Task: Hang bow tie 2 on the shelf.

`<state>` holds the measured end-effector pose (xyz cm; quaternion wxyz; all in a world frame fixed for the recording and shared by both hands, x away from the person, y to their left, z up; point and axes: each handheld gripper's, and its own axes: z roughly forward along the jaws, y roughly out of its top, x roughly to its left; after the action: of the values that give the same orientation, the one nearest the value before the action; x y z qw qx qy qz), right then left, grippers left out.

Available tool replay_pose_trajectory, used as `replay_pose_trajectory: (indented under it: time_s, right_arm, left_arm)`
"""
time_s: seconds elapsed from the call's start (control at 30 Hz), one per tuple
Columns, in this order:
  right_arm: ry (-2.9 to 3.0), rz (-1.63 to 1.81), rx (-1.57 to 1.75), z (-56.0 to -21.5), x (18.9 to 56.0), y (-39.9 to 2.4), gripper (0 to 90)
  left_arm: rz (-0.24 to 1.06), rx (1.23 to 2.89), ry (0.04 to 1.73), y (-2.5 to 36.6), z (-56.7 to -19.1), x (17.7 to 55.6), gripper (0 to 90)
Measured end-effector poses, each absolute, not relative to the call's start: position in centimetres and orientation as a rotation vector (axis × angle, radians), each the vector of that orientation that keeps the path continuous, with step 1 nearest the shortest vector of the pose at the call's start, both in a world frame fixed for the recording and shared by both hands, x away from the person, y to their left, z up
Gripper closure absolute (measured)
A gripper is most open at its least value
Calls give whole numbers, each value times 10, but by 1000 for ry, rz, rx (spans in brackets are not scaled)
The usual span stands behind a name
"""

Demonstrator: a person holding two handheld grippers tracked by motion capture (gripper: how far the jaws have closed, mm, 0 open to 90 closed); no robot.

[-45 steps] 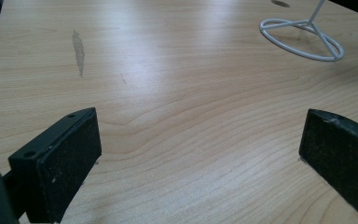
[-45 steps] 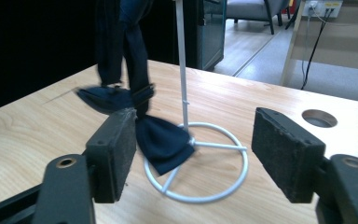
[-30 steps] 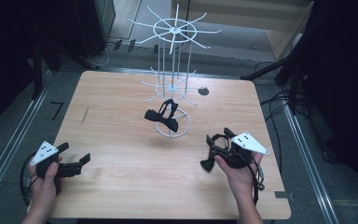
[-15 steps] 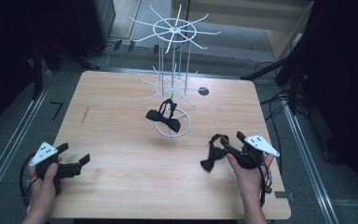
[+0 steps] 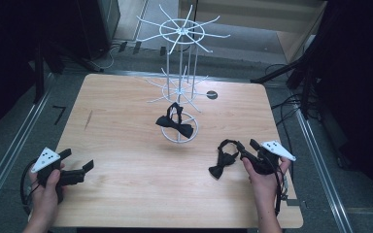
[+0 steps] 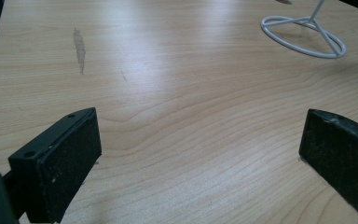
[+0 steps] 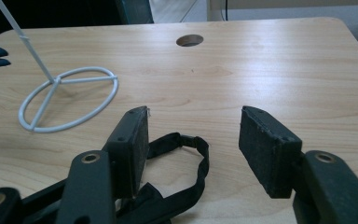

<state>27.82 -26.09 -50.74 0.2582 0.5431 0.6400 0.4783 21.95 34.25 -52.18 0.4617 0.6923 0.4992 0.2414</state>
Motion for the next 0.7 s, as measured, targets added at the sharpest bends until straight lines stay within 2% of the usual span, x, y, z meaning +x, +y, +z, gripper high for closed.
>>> replay_pose_trajectory:
  time_s: [0.7]
  right_arm:
    - [1779,1196,1574,-529,289,-265,443]
  left_arm:
    - [594,1705,1226,343,-522,219,0]
